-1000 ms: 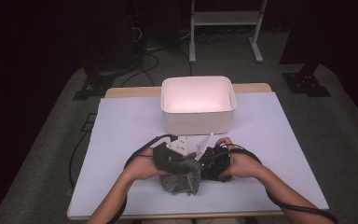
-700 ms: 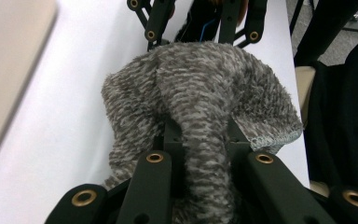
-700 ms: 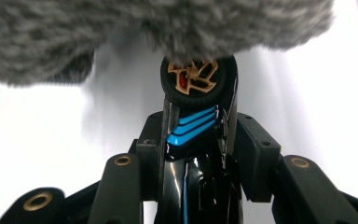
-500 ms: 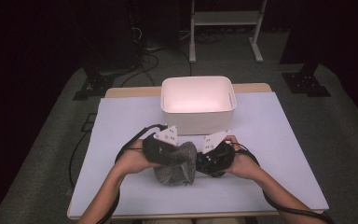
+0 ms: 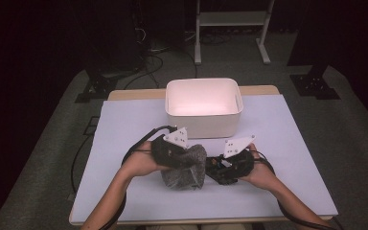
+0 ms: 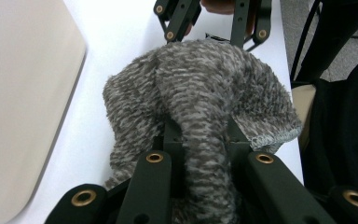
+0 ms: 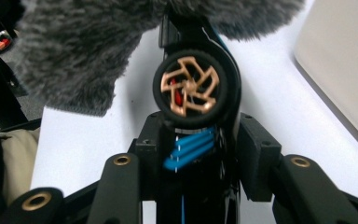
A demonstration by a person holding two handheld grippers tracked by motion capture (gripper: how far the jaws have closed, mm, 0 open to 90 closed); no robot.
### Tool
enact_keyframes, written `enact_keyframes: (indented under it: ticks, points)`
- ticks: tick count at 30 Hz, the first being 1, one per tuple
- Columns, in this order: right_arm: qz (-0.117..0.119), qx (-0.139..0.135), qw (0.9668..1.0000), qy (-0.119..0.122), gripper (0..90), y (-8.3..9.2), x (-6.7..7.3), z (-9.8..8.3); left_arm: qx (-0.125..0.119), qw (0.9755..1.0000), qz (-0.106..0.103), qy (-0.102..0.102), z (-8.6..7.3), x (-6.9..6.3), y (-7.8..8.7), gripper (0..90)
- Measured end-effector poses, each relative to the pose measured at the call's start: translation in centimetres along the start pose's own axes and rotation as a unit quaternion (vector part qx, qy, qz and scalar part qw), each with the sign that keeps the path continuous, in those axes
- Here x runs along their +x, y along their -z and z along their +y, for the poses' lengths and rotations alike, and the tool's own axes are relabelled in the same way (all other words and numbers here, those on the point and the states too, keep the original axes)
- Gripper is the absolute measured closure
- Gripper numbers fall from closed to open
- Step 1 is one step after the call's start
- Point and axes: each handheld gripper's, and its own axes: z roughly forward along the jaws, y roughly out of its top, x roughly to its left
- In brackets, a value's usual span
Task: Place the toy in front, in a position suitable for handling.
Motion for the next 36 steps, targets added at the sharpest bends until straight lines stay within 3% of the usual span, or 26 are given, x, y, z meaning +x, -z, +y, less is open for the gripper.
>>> enact_keyframes:
  ticks: [3,6,15,16,19,24,26,28,31,36]
  points:
    - [0.0,0.001,1.0,-0.004,56.6,0.6,0.0,-0.2,0.002,1.0,-0.001,-0.006,0.5,-0.2,0.1,77.2]
    - [-0.004,0.001,0.9999,-0.013,56.4,2.4,0.0,-0.8,0.006,0.9999,-0.002,-0.011,0.8,-0.2,0.0,77.1]
    - [-0.02,0.028,0.9994,-0.002,57.3,4.9,0.5,-1.4,0.004,0.9997,-0.007,-0.023,2.2,-0.4,-0.4,77.1]
    - [-0.03,0.024,0.9993,0.004,57.6,4.9,0.8,-1.3,0.005,0.9996,-0.007,-0.026,2.4,-0.4,-0.4,77.1]
    - [-0.032,0.023,0.9992,0.011,57.6,4.6,0.8,-1.1,0.005,0.9996,-0.004,-0.029,2.8,-0.3,0.0,77.1]
    - [-0.016,0.007,0.9992,0.036,57.6,3.0,0.9,0.7,0.002,0.9994,0.002,-0.034,3.0,-0.5,1.1,77.1]
    - [0.001,-0.012,0.9984,0.054,57.5,1.3,1.1,1.9,0.0,0.9994,0.004,-0.033,2.7,-0.6,1.7,77.1]
    - [0.007,-0.017,0.9984,0.053,57.5,0.9,1.1,1.9,-0.001,0.9995,0.003,-0.031,2.5,-0.6,1.8,77.1]
    - [0.039,-0.028,0.9981,0.039,57.0,-0.8,0.8,1.6,0.002,0.9996,-0.002,-0.028,2.0,-0.7,1.7,77.1]
    - [0.041,-0.02,0.9985,0.031,54.9,-0.4,0.8,1.4,-0.002,0.9994,-0.008,-0.032,2.4,-0.8,1.2,77.0]
